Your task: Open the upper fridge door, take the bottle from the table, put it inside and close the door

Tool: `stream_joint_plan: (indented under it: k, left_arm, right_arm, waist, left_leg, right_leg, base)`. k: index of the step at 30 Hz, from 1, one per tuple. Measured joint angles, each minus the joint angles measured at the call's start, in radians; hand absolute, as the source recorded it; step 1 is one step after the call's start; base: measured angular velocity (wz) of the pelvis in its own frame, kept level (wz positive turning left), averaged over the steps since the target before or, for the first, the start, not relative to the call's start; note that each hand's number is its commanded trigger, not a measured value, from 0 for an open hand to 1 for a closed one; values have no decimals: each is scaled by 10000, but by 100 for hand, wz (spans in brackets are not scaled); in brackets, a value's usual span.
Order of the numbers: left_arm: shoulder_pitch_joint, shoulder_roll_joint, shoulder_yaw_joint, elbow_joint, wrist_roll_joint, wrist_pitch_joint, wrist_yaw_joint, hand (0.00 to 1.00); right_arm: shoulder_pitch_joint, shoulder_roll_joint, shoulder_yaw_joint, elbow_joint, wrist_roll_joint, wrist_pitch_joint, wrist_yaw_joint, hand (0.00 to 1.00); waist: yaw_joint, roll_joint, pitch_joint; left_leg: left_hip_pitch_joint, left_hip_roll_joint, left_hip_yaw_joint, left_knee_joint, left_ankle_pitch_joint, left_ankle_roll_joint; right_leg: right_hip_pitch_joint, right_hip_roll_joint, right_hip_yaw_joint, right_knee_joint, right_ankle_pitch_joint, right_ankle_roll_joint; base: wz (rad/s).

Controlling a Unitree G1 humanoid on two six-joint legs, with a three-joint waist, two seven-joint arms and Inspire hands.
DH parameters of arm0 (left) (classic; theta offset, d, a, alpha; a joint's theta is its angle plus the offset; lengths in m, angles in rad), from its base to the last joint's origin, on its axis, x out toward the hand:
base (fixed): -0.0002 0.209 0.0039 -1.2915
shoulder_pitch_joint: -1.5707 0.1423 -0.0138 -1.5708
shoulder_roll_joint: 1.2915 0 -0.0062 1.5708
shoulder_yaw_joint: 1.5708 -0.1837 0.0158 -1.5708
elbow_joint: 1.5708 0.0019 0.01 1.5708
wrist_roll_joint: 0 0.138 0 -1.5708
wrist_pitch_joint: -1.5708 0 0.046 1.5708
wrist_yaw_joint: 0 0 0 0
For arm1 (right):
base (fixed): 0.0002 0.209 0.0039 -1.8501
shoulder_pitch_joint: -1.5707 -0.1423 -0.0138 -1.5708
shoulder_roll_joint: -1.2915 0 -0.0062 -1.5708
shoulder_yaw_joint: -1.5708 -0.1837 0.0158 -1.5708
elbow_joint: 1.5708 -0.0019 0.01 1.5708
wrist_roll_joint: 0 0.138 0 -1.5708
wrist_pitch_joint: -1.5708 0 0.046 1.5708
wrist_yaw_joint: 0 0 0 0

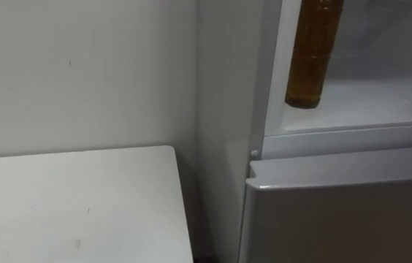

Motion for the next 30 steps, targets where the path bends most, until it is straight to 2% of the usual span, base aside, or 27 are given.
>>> stream_joint_plan:
  k: [4,10,15,30]
  left_arm:
    - [-13,-70,-276,15,11,3,40,0]
    - [-41,-82,-549,183,12,-7,256,0]
    - [-42,-84,-549,187,13,-7,265,0]
    - [-42,-142,-544,190,7,-7,265,0]
  right_arm:
    - [-25,-1,389,-70,-754,-1,49,0]
    - [-171,-1,898,-87,-806,0,213,0]
    - [-248,-2,1019,-87,-805,0,707,0]
    - [-283,-2,1019,-97,-824,0,956,0]
  waist:
    - [122,105,-13]
    - [270,159,2]
    - [301,138,20]
    - [337,0,6]
  left_leg:
    - [18,7,-1,-46,-4,-7]
    - [20,6,5,-55,-3,-7]
    - [2,-3,2,-59,-3,-7]
    - [-4,-8,-1,-77,-3,-7]
  right_leg:
    - [-2,10,0,4,0,0]
    - [1,9,1,55,-1,-1]
    - [4,-3,-12,35,-6,8]
    - [7,-9,-32,-21,-16,18]
  base:
    - [0]
    - [0]
    - [0]
    - [0]
